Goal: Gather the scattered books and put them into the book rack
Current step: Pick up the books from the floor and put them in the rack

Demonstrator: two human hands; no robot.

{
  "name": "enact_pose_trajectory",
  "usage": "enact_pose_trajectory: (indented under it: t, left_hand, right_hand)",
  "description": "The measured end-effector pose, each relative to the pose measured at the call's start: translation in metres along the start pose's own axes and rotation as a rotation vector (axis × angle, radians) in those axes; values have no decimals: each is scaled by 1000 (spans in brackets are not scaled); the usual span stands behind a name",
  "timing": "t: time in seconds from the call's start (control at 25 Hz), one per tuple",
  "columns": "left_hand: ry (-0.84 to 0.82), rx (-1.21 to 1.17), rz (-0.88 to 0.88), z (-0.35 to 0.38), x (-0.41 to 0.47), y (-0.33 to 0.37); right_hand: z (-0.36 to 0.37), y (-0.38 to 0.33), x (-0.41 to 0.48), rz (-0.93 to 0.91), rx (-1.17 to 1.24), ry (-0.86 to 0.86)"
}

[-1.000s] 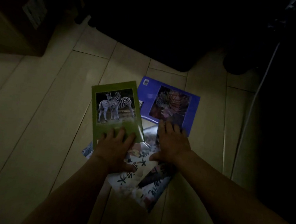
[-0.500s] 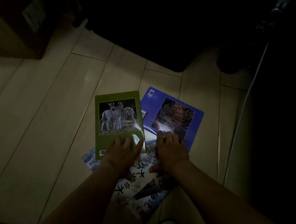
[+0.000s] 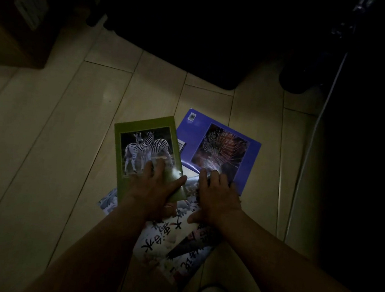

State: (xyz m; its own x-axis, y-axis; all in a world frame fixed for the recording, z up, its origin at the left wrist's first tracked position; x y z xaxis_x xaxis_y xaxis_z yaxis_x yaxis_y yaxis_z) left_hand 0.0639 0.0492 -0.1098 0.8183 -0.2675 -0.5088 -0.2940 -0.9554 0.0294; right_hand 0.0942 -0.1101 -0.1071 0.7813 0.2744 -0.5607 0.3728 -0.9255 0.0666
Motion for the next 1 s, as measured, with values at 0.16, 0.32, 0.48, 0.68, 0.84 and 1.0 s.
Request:
enact_pose_trajectory:
  t: [0.16,0.32,0.48,0.68,0.84,1.0]
  left_hand:
    - [-69,7,38,-8,3,4]
    - [-28,-168,28,-19,4,4]
    - [96,-397,-35,-30,6,0]
    - [162,-584,-155,-63,7,-14]
    - [225,-705,-290,-100,-11,-37]
    - [357,-695,-356,-152,-56,-61]
  right_hand:
    - [1,0,0,8,-14,-1]
    - [1,-1,0,7,-19,-6]
    - [2,-1,0,11,-27,-1]
    - [1,-2,2,40,-31,9]
    - [-6,-8,3,77,-46,-28]
    - [-44,-5,13,118,206,-7]
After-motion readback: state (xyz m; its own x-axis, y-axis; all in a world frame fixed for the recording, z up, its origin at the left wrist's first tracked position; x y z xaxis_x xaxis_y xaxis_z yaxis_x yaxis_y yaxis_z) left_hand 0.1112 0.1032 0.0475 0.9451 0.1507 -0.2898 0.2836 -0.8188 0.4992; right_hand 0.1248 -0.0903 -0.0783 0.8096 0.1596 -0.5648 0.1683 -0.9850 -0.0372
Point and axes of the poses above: each hand's wrist, its own x-axis towards the middle knuckle, its own z-axis out of the palm, y = z × x, the point moved 5 cm from there along x, towards the middle knuckle, and after that the axes turned 5 degrees about z, right-handed, at the moved point
